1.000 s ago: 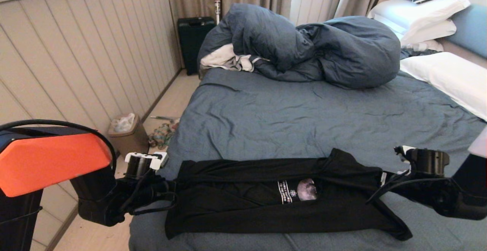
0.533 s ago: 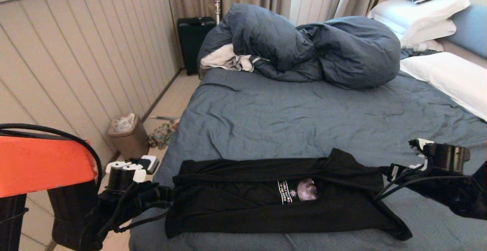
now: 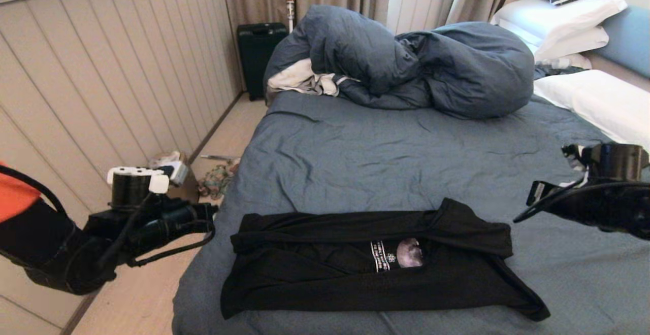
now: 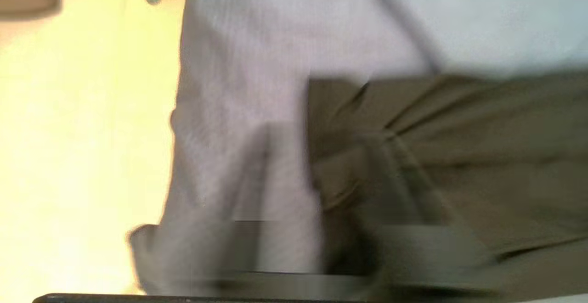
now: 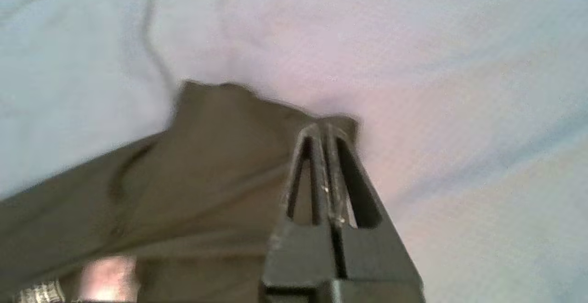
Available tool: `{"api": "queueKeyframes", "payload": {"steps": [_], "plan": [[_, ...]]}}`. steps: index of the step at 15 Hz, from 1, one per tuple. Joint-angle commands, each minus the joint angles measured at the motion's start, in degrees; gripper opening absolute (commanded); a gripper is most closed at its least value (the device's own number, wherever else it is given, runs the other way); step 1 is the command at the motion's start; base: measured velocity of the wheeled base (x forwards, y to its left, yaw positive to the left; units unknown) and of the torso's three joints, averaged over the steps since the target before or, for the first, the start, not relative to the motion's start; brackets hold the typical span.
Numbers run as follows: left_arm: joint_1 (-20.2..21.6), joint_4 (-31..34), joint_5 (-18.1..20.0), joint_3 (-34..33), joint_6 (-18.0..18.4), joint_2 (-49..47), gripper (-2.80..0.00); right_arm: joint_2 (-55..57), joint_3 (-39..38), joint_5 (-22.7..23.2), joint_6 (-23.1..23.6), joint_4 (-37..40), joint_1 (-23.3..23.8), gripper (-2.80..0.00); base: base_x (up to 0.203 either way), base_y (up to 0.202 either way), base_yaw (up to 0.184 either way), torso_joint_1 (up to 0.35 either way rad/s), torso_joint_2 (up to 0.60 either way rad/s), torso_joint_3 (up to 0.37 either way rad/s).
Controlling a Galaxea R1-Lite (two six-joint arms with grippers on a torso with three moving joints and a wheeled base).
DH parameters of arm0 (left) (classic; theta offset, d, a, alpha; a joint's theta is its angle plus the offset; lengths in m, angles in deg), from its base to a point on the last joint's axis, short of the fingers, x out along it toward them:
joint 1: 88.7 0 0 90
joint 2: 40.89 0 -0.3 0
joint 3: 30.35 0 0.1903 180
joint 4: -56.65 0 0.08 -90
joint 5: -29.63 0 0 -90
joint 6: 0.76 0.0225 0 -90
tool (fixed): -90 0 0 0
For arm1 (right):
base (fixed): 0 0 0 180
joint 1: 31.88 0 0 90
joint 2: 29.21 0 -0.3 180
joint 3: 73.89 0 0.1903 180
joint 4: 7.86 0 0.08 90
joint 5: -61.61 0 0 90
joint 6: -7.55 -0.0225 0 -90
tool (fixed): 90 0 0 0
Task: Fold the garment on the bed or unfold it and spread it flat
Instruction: Fold the black T-shirt
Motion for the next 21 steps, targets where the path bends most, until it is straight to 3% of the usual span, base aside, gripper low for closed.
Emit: {"api": "queueKeyframes", "payload": {"steps": [1,3,5,7,11,12,16,21], "plan": [[-0.8,12.1,0.9,5.0,-4.2,6.3,-2.80,-2.0,3.8,0.5,-1.3,9.5,-1.1,-2.80,0.000,0.000,0.000,0.000,0.00,0.000],[-1.9,18.4,1.4,6.9,-8.0,8.1,-2.80,-1.1,5.9,1.7,-0.6,22.3,-1.5,-2.80,0.000,0.000,0.000,0.000,0.00,0.000],[-2.0,25.9,3.2,10.2,-10.7,9.8,-2.80,0.2,9.2,8.4,1.7,32.4,-0.9,-2.80,0.000,0.000,0.000,0.000,0.00,0.000],[-1.8,29.0,7.8,10.0,-14.2,10.6,-2.80,3.6,9.8,9.5,2.3,33.0,0.1,-2.80,0.000,0.000,0.000,0.000,0.00,0.000],[-1.1,27.8,8.4,7.2,-14.4,9.2,-2.80,7.3,9.0,7.8,2.8,24.9,1.1,-2.80,0.000,0.000,0.000,0.000,0.00,0.000],[-1.1,25.9,8.4,6.1,-14.4,9.0,-2.80,8.2,9.0,6.6,3.2,23.6,1.3,0.00,0.000,0.000,0.000,0.000,0.00,0.000],[-1.0,14.5,8.2,1.8,-14.0,4.7,-2.80,11.4,7.3,5.9,5.9,21.4,2.6,0.00,0.000,0.000,0.000,0.000,0.00,0.000],[-1.0,14.1,8.3,1.4,-14.0,4.1,-2.80,14.1,7.0,3.5,6.0,17.8,2.5,0.00,0.000,0.000,0.000,0.000,0.00,0.000]]}}
